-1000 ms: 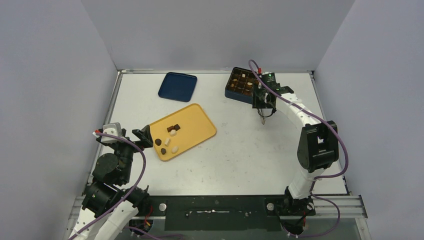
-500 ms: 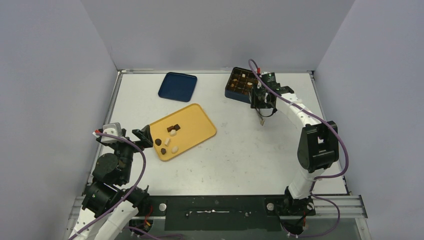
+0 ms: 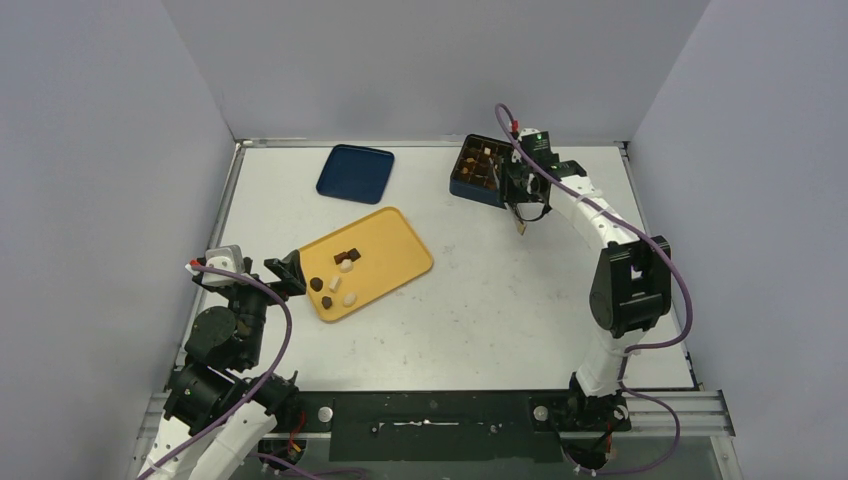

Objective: Pack the chocolate
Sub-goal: Place the fake chocolate in the packing box, then adjust the fake chocolate in the packing box, then pick up the fake chocolate from the plate, then place the fake chocolate in the packing box.

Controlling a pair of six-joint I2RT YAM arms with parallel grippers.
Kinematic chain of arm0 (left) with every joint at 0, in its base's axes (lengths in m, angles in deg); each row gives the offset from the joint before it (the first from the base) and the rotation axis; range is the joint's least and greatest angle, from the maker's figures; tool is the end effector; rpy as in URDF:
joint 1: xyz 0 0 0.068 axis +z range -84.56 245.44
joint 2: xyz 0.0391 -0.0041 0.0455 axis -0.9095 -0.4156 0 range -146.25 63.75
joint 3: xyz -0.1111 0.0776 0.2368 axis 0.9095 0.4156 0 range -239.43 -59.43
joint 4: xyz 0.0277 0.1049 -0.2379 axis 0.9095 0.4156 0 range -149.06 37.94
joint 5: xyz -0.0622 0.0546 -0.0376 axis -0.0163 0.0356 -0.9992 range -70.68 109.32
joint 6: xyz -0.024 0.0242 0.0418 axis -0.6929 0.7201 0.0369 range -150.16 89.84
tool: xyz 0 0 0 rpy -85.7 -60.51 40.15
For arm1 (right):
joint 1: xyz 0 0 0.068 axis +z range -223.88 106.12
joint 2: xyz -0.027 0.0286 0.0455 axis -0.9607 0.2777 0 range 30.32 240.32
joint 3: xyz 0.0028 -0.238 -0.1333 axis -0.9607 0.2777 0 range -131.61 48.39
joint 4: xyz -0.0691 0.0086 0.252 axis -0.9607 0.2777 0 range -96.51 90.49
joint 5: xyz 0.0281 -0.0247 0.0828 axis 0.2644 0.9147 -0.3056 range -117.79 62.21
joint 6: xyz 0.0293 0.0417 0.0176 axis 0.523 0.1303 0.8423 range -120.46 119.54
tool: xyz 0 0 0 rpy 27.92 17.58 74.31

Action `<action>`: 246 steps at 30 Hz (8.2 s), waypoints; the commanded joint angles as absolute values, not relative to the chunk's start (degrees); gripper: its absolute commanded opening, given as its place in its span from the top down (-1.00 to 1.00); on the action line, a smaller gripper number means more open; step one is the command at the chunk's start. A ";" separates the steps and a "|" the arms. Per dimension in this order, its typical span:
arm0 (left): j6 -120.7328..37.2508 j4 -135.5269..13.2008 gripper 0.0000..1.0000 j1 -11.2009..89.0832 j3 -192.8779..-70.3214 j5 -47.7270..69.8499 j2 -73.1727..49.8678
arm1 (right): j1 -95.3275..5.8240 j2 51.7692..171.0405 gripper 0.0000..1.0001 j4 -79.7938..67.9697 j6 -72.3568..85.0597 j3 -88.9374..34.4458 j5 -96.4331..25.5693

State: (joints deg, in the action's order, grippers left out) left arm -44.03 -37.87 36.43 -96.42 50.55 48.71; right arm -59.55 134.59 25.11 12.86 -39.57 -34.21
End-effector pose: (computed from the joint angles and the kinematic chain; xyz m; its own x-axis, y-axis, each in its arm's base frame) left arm 0.0739 -0.0199 0.3306 0.0205 -0.2457 -0.9691 -0.0347 0.9686 -0.2463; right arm 0.3965 0.1054 0.2770 -0.7732 0.0389 -0.6329 -0.1442 0.9612 0.2352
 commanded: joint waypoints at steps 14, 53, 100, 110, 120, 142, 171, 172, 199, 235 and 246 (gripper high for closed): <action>-43.43 -39.66 -0.95 36.79 -97.02 50.41 48.79 | -59.63 132.99 0.21 28.67 10.53 -39.07 -35.23; -43.37 -39.73 -0.95 36.79 -97.02 50.69 49.24 | -62.10 135.32 0.54 30.67 13.07 -43.26 -34.51; -43.43 -39.63 -0.94 36.79 -97.26 52.78 51.36 | -29.68 139.30 0.23 20.68 7.19 -43.57 -42.11; -43.28 -40.16 -0.94 36.88 -96.96 53.27 53.06 | -25.60 145.53 0.16 24.47 4.95 -47.15 -44.32; -43.34 -40.03 -0.94 36.88 -96.96 52.90 52.61 | -24.67 148.01 0.12 26.28 4.50 -47.68 -42.80; -43.43 -39.90 -0.94 36.88 -96.99 52.66 52.17 | -24.52 146.02 0.44 25.77 6.74 -48.36 -36.78; -43.34 -39.96 -0.94 36.96 -96.92 52.11 51.62 | -51.69 132.60 0.50 29.45 7.36 -44.12 -37.25; -43.34 -39.98 -0.94 36.96 -96.91 52.13 51.62 | -52.63 132.95 0.50 29.83 7.48 -44.29 -37.64; -43.26 -40.05 -0.94 36.96 -96.94 52.19 51.80 | -58.02 137.91 0.34 26.06 9.51 -41.84 -39.79; -43.43 -39.76 -0.94 36.96 -96.98 52.28 51.64 | -58.35 132.45 0.23 26.50 10.94 -43.93 -40.57; -43.43 -39.71 -0.94 36.92 -96.99 52.11 51.69 | -59.00 129.72 0.27 29.59 12.90 -41.64 -38.23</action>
State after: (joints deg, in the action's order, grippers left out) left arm -44.03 -37.89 36.69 -96.42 52.47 52.20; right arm -58.50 133.70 28.78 11.31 -41.52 -39.54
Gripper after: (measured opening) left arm 0.971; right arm 0.371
